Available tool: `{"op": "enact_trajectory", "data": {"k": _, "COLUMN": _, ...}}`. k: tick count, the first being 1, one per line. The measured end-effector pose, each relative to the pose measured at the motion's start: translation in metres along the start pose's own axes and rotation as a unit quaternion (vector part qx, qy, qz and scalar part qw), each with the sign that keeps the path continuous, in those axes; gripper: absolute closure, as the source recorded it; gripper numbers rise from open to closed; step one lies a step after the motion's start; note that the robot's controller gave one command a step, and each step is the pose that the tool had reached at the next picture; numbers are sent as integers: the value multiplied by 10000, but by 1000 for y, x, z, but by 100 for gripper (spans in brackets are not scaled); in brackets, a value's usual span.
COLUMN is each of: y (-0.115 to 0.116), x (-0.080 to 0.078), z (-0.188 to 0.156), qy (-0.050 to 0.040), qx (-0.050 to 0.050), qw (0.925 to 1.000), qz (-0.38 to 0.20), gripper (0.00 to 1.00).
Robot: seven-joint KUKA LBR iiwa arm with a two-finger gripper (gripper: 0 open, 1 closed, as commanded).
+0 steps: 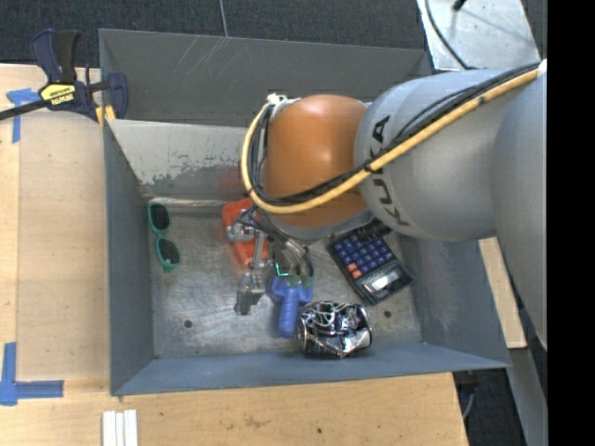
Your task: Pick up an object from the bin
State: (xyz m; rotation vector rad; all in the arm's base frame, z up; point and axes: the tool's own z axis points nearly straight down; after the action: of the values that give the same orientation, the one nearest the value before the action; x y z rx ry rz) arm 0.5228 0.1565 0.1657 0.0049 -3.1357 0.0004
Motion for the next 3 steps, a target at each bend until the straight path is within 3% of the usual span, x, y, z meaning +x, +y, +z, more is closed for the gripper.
{"op": "enact_trajectory", "data": {"k": 1, "y": -1, "x": -2, "z": -4, "qy": -40, "qx": -8, "qw": 10000, "qz": 13, "gripper": 0}}
{"op": "enact_trajectory", "data": {"k": 2, "y": -60, "x": -17, "z": 52, "qy": -67, "qx": -15, "qw": 9998, "qz": 195, "gripper": 0}}
{"op": "enact_trajectory", "data": {"k": 3, "y": -40, "x": 7, "z": 81, "qy": -337, "qx": -105, "qw": 9692, "qz": 2438, "gripper": 100}}
